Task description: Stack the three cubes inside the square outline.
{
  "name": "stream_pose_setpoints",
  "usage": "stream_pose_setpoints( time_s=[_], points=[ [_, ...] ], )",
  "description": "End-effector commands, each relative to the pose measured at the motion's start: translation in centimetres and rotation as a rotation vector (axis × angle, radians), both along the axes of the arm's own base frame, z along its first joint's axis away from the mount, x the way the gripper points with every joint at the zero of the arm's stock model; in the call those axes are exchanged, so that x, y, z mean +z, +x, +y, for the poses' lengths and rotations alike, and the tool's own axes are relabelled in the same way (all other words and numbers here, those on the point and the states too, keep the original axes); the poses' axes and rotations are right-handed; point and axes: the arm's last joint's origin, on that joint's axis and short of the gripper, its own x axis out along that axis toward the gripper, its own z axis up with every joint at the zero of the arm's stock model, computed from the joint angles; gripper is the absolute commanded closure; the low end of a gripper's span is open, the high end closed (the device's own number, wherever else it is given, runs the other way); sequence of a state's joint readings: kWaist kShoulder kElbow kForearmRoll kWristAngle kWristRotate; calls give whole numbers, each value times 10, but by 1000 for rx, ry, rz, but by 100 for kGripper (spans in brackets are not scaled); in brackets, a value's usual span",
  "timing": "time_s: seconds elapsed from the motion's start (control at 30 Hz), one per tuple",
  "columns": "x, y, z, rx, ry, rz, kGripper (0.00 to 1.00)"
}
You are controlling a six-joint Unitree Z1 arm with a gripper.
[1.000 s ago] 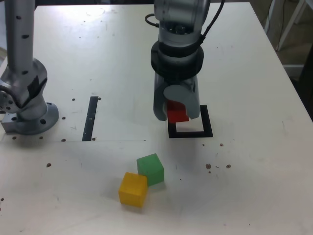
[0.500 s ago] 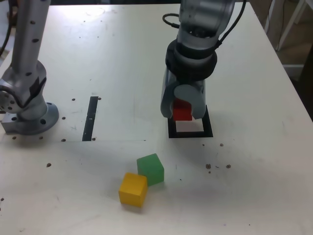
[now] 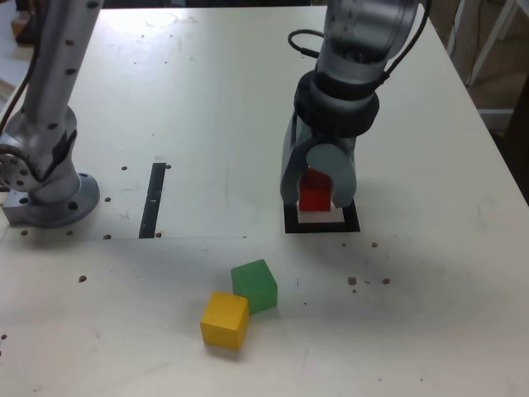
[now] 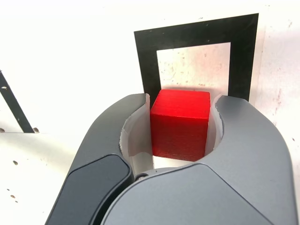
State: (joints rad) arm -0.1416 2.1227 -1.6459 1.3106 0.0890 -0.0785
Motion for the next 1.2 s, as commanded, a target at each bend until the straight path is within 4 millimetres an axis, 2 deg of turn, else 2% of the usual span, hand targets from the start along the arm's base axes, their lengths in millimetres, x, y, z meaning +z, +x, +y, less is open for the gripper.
stream_pose_setpoints(
  time_s=[0.0,0.37,0.67,0.8,1.03,1.17],
  points=[
    [-6,4,0,-7,4,15,69],
    [-12,10,0,-26,21,23,68],
    [-11,9,2,-46,30,29,58],
    [-8,8,3,-49,25,22,46],
    [-6,5,3,-55,14,17,10],
    [-3,5,4,-50,6,14,2]
  ],
)
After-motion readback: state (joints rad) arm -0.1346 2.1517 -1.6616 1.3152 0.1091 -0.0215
